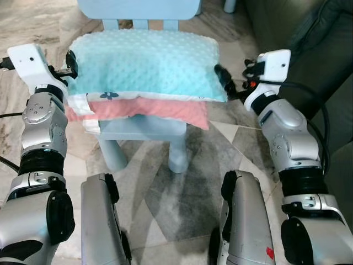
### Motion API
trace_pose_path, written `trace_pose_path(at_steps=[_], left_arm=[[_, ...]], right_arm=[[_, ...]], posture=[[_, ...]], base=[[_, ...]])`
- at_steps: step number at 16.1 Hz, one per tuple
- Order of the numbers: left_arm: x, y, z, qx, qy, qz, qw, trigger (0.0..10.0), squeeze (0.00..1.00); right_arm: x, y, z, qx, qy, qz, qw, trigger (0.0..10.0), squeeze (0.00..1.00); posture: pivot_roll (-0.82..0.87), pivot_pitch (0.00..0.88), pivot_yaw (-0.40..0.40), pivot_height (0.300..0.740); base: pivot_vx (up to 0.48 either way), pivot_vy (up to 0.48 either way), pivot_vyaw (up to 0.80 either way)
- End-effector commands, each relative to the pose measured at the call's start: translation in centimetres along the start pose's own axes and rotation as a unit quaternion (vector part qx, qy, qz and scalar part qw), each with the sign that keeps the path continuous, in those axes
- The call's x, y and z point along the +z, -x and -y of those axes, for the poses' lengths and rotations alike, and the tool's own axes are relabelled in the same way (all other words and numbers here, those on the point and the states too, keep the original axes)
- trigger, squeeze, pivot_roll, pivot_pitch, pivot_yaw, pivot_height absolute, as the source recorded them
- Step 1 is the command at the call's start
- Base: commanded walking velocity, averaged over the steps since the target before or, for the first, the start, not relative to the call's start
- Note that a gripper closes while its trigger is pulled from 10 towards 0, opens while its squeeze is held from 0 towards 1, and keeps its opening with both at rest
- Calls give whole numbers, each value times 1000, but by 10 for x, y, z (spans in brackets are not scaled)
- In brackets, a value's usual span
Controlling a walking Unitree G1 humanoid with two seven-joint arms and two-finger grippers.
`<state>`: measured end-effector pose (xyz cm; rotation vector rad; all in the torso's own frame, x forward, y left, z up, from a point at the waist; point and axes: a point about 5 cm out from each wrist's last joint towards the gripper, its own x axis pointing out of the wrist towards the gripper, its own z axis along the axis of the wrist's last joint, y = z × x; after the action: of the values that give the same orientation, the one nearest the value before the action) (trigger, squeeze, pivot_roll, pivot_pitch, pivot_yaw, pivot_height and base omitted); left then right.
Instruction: Move the pillow to the sofa
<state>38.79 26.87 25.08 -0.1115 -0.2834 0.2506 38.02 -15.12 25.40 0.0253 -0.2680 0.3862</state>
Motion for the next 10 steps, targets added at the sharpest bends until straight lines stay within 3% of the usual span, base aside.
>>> trace_pose_path(at_steps=[1,3,4,7,8,10], left_arm=[[4,-2,-12,19,7,4,1000,10000,0],[5,-8,-22,41,50,-18,998,10000,0],[6,-11,-23,51,95,-31,994,10000,0],[25,-21,-18,39,134,-16,990,10000,0],[39,-26,-15,34,146,-4,989,10000,0],[44,-29,-14,35,164,-11,986,10000,0]], right_arm=[[0,0,3,5,-9,0,1000,10000,0],[-4,-4,3,17,-77,2,997,10000,0],[-7,-6,-1,32,-91,-3,995,10000,0],[-2,-17,-7,56,-93,4,994,10000,0],[5,-23,-8,72,-80,8,994,10000,0],[12,-31,-5,71,-60,12,996,10000,0]], posture=[[2,318,-24,385],[-1,330,-21,385],[-1,331,-20,385],[-2,339,-15,385],[0,346,-15,385],[1,350,-16,385]], base=[[0,0,0],[0,0,0],[0,0,0],[0,0,0],[0,0,0],[0,0,0]])
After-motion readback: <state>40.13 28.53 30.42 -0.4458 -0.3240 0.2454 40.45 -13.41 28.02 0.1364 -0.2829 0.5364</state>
